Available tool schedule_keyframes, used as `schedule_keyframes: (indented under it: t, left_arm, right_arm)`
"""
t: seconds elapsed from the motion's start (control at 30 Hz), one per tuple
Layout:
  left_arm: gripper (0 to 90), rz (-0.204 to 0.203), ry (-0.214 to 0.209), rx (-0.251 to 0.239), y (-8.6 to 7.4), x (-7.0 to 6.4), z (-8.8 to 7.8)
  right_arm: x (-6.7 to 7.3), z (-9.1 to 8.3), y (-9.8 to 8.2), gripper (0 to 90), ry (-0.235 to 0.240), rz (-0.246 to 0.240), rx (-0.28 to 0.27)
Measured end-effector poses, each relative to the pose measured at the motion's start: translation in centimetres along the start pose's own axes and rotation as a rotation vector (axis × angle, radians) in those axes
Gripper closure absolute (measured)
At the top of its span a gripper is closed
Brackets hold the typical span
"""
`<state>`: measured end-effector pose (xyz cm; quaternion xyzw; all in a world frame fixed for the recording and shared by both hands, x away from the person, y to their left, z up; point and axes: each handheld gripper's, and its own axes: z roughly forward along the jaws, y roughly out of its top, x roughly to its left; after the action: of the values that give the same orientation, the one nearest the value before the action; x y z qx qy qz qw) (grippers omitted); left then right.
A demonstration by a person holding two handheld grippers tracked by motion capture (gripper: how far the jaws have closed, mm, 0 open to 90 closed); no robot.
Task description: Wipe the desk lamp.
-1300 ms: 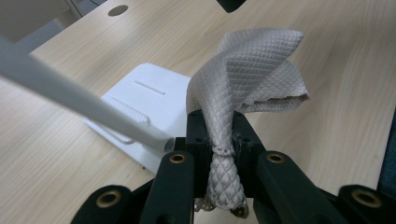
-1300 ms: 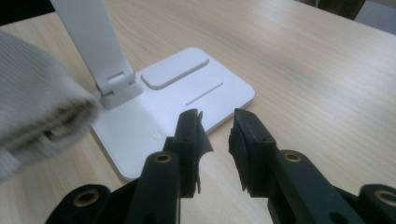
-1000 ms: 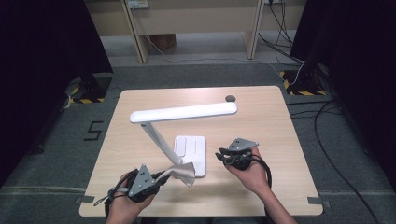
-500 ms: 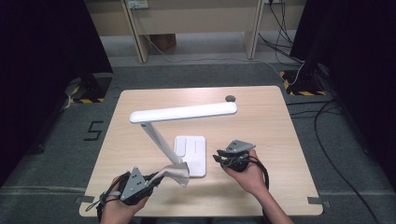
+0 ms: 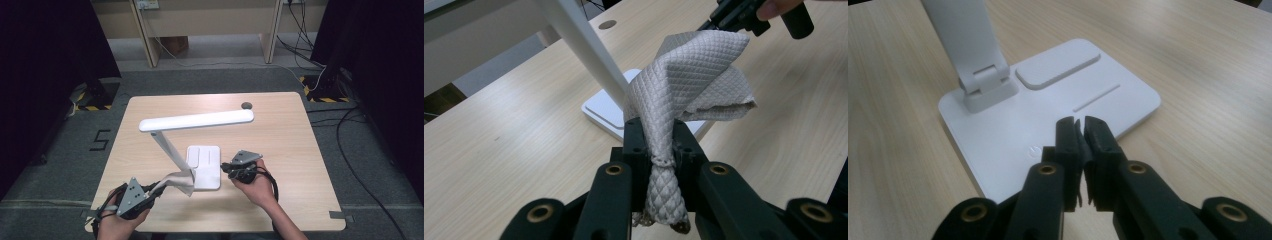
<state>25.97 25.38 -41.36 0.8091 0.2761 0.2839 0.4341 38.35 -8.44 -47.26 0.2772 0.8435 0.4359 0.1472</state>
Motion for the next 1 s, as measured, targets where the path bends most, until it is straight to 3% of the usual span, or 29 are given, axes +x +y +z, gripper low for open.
schedule_keyframes:
  t: [0.33, 0.4, 0.73, 0.87, 1.0]
  left_arm:
    - [80.6, -0.02, 0.085, -0.036, 0.7, 2.3, -1.8]
    - [80.6, -0.016, 0.094, -0.041, 0.9, 2.6, -1.9]
    - [80.6, -0.035, 0.149, -0.072, 1.8, 4.2, -2.5]
    - [80.6, -0.042, 0.174, -0.094, 2.4, 4.8, -2.8]
    - [80.6, -0.06, 0.197, -0.116, 3.0, 5.5, -2.9]
  right_arm:
    - [1.2, 3.5, 0.3, 90.0, 0.034, -0.051, 0.067]
    - [1.1, 3.9, 0.2, 90.0, 0.038, -0.034, 0.077]
    - [1.3, 4.8, -0.3, 90.0, 0.038, -0.014, 0.102]
    - [1.3, 5.0, -0.2, 90.0, 0.033, -0.036, 0.1]
    - [1.3, 5.0, -0.2, 90.0, 0.04, -0.018, 0.114]
